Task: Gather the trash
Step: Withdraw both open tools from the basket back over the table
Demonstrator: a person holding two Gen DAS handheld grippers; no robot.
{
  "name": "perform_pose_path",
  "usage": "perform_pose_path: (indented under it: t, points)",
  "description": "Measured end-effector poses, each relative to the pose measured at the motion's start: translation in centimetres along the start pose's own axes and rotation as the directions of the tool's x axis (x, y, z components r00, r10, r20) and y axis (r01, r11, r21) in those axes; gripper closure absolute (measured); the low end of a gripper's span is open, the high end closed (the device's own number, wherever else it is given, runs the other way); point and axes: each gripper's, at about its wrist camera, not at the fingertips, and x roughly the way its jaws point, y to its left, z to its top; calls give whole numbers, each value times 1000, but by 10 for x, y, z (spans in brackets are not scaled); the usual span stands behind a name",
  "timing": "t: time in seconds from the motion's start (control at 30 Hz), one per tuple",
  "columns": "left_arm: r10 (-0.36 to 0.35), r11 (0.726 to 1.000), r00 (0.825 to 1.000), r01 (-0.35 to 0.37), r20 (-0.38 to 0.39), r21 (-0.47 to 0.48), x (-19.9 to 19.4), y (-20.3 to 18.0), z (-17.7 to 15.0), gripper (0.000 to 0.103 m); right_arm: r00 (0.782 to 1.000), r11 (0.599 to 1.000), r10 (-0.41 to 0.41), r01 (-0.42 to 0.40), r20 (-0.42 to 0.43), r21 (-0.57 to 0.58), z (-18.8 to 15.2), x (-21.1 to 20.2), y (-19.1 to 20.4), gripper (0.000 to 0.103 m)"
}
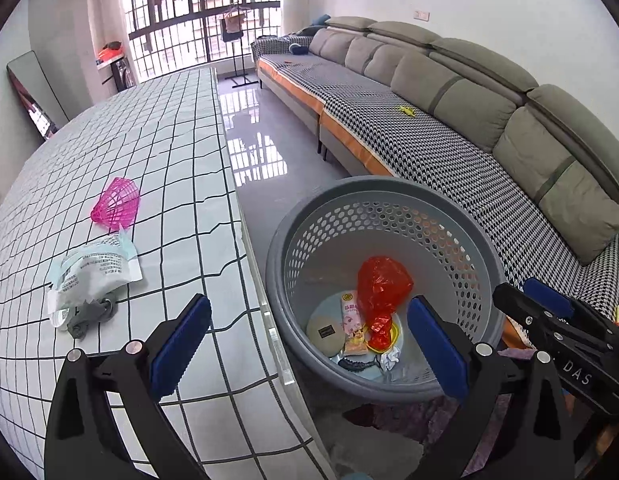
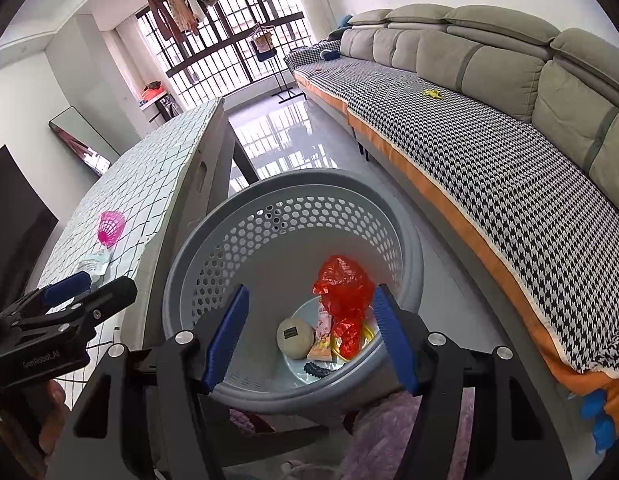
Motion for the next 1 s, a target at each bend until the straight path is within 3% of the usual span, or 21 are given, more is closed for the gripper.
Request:
perform_pose_path:
  t: [0.47, 1.0]
  points:
    - [48, 996, 997, -44, 54, -75, -31, 48, -8, 6, 999, 997, 23, -21, 25, -73, -2, -17, 47, 41]
    - [164, 968, 980, -139, 110, -210, -68, 140, -31, 6, 995, 983, 100, -98, 9, -157, -6, -7, 131, 39]
